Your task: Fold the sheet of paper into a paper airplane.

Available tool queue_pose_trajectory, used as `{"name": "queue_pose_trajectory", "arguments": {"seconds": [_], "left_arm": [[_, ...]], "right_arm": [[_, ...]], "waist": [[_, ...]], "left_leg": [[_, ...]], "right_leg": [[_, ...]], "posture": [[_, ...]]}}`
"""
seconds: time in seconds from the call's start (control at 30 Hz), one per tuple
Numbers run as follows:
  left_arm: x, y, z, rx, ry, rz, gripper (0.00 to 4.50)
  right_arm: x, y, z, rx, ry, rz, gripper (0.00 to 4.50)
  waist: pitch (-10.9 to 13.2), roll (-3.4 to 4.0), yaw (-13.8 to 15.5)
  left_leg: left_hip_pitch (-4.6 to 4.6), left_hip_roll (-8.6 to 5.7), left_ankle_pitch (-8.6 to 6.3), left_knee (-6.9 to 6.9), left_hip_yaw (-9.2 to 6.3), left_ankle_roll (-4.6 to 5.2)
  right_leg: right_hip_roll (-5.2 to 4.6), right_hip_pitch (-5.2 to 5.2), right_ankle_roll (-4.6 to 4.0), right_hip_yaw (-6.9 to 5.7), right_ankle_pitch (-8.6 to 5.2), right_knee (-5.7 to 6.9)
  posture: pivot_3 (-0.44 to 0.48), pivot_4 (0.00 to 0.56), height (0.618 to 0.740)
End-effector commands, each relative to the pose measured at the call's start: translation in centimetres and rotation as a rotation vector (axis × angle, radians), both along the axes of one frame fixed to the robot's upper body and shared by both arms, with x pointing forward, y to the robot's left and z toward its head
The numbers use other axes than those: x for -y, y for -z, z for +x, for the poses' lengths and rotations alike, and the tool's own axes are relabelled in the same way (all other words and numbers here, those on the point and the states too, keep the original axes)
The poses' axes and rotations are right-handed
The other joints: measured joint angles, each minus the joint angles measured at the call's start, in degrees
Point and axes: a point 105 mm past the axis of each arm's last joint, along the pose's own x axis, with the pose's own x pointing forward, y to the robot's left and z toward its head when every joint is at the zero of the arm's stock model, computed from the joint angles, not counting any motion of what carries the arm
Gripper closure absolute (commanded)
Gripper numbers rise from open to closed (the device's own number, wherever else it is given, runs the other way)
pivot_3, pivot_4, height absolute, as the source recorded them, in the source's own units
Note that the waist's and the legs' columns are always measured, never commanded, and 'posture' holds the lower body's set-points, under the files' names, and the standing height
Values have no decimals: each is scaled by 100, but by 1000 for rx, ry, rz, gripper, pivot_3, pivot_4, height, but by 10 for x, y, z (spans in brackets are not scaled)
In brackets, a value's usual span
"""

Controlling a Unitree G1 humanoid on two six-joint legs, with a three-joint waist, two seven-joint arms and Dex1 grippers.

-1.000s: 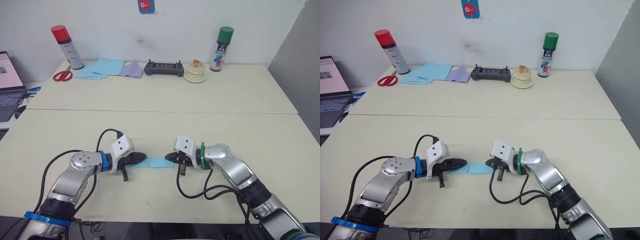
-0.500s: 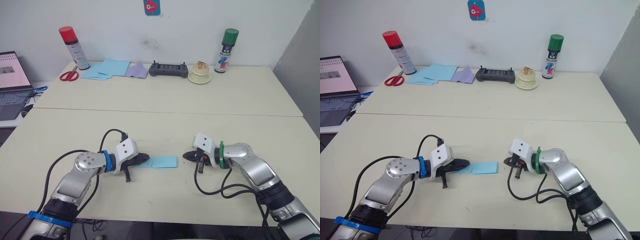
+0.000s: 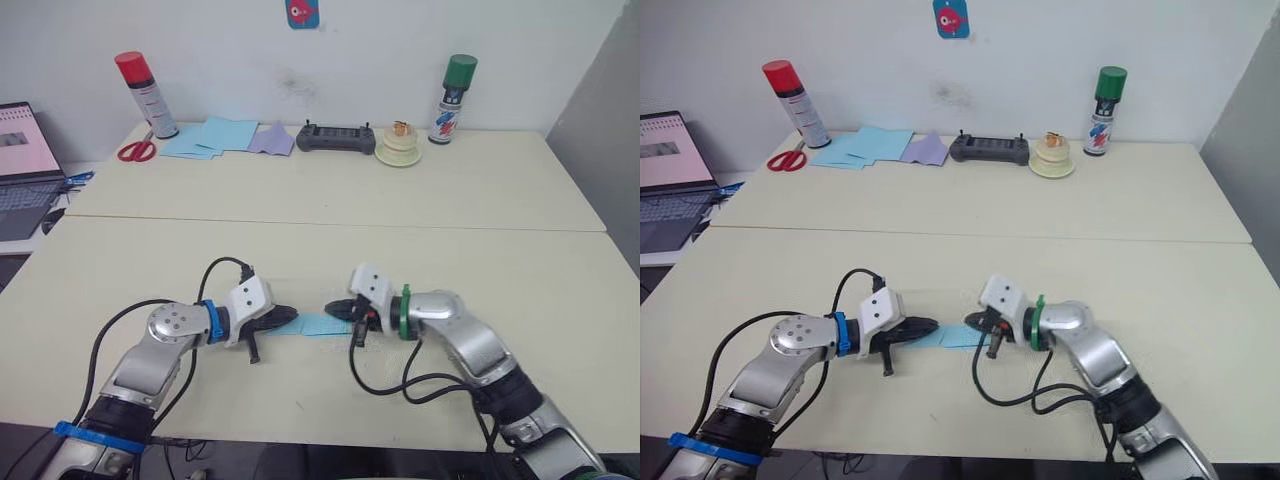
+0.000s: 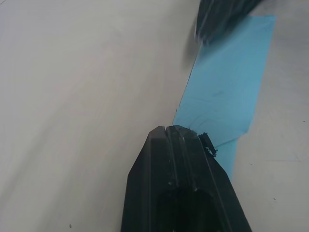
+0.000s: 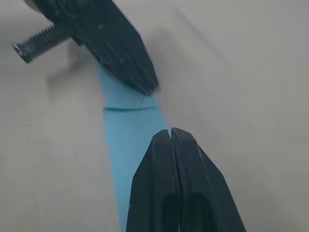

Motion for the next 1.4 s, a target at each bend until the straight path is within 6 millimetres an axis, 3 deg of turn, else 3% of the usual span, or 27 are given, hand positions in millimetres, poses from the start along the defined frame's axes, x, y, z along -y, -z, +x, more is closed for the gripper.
{"name": "queue_pose_trajectory", "arguments": {"seconds": [0.03,0.13,0.27,0.47,0.57,0.73,0.8,0.97,1.17,1.27,1.4], "left_arm": [[-13,34,-8,-117,-51,90,4500],[-13,34,-8,-117,-52,90,4500],[-13,35,-10,-122,-53,90,4500],[-15,34,-8,-123,-55,91,4500],[-14,33,-5,-120,-52,91,4500],[-14,32,-3,-117,-45,91,4500],[-14,32,-3,-117,-43,90,4500],[-13,28,-2,-102,-39,85,4500],[-10,13,0,-74,-34,43,4500],[-4,-4,-1,-53,-27,-36,4500],[8,-41,8,-26,-44,-185,4500]], "right_arm": [[7,6,8,11,34,-63,4474],[16,14,11,-30,80,-86,4474],[42,22,9,-86,151,-112,4474],[73,28,-9,-96,149,-156,4474],[73,11,-6,-28,146,-84,4474],[51,-42,7,100,149,166,4474],[42,-49,3,123,103,184,4474],[19,-22,-11,45,14,100,4474],[25,15,-3,-24,60,-37,4474],[30,21,0,-30,63,-71,4474],[30,19,-1,-27,54,-61,4474]], "waist": [[-2,1,-7],[-4,-2,-6],[-5,1,11],[-15,2,4],[-16,1,8],[-1,1,0],[1,5,0],[2,6,1],[6,1,-7],[12,-9,-13],[28,-34,-13]], "left_leg": [[2,-1,0,0,2,0],[4,-1,0,0,0,0],[3,0,0,-1,-2,0],[4,-2,0,-2,-3,0],[3,-4,0,-4,-3,0],[-1,-5,0,-4,-1,0],[-1,-4,0,-5,-3,0],[-2,-3,0,-7,-3,0],[-5,-1,0,-7,-3,0],[-4,-1,0,-7,-4,0],[-29,0,0,-7,-6,0]], "right_leg": [[0,-1,0,9,0,0],[0,1,1,9,1,0],[-3,3,0,1,0,-1],[-29,7,9,1,-7,-8],[-30,8,10,-2,-8,-14],[-28,4,14,-3,-6,-13],[-24,3,14,-4,-6,-10],[-24,3,13,-5,-7,-11],[-27,-6,13,5,-7,-11],[-26,-7,13,3,-7,-11],[-19,-31,13,-2,-7,-8]], "posture": [[0,150,740],[0,150,740],[0,150,740],[0,150,740],[0,150,740],[0,150,740],[0,150,740],[0,150,740],[0,150,740],[0,150,740],[0,150,740]]}}
